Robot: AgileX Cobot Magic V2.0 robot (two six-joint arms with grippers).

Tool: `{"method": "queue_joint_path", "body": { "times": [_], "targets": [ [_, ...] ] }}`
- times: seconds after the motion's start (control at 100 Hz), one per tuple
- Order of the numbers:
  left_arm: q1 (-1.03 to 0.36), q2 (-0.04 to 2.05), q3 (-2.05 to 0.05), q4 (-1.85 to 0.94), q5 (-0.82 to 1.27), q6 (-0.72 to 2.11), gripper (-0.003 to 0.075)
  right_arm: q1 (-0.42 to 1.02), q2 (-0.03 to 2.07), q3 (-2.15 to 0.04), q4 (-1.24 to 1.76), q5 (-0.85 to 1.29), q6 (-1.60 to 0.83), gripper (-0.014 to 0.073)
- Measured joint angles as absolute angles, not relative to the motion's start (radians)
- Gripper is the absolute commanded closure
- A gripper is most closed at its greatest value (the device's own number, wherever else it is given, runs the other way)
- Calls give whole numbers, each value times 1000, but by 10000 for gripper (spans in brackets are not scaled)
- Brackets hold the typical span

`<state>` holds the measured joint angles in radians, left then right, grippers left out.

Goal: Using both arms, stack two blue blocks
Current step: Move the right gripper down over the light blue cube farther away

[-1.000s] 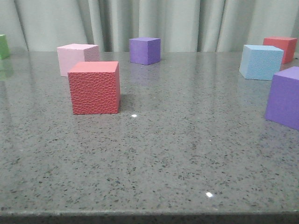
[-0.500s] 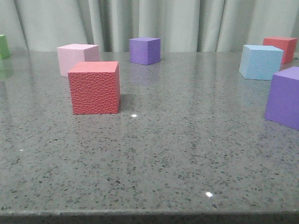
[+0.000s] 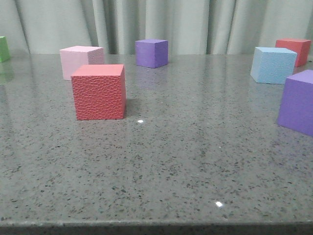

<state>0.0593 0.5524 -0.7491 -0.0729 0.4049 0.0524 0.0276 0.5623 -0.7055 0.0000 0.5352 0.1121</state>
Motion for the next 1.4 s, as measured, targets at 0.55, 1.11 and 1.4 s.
{"method": "queue_joint_path", "body": {
  "times": [0.55, 1.11, 1.4],
  "targets": [
    [59, 554, -750, -73, 403, 52, 100, 28, 581, -735, 0, 535, 110, 6],
    [59, 677, -843, -73, 457, 52, 100, 29, 1122, -1327, 103, 886, 110, 6],
    [59, 678, -845, -73, 458, 52, 100, 53, 1485, -1661, 108, 1051, 137, 6]
  ]
}}
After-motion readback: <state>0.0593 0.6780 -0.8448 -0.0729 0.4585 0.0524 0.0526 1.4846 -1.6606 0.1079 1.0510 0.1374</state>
